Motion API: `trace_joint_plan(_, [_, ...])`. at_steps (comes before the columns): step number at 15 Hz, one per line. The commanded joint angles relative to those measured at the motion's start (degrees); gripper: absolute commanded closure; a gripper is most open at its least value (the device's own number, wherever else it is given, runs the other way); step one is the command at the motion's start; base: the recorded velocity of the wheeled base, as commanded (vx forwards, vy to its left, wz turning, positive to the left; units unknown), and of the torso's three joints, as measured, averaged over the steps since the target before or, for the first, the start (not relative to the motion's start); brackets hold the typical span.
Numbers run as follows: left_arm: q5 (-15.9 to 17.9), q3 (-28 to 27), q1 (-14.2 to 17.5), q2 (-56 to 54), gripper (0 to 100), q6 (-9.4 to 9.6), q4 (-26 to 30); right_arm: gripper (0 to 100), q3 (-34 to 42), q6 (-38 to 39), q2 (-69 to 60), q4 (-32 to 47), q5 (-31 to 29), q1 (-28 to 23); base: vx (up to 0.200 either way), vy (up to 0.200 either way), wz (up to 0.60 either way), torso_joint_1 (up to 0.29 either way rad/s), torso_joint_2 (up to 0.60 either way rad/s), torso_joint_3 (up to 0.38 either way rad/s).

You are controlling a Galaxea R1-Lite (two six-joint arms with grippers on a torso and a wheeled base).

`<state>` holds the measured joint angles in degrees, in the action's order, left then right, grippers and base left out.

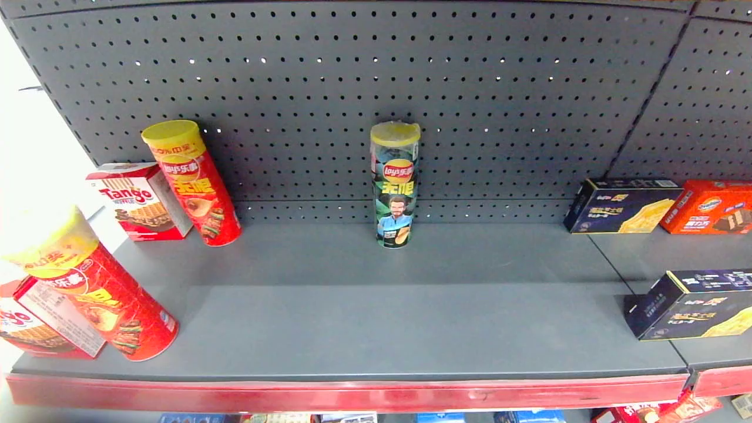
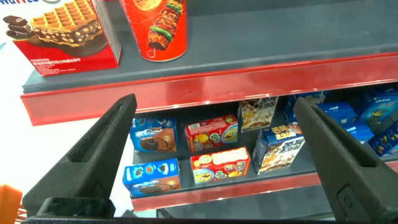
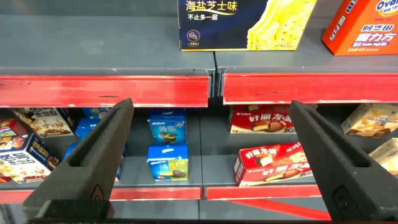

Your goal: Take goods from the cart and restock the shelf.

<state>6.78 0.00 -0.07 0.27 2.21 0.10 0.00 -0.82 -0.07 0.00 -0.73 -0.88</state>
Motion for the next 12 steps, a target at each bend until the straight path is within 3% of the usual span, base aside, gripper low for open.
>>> trace_joint_plan(1, [-0.01,0.0,-0.01,0.0,0,-0.01,-0.01,0,0.0,-0.06,0.07,0.0,0.03,0.0,0.0,0.0,0.0,0.0,0.0,0.0])
trace_joint_plan(7, [-0.01,0.0,-0.01,0.0,0,-0.01,-0.01,0,0.0,-0.24,0.07,-0.09,0.03,0.0,0.0,0.0,0.0,0.0,0.0,0.0])
trace_joint_plan(12, [-0.01,0.0,0.07,0.0,0,-0.01,-0.01,0,0.0,-0.41,0.07,0.0,0.03,0.0,0.0,0.0,0.6,0.003,0.0,0.001])
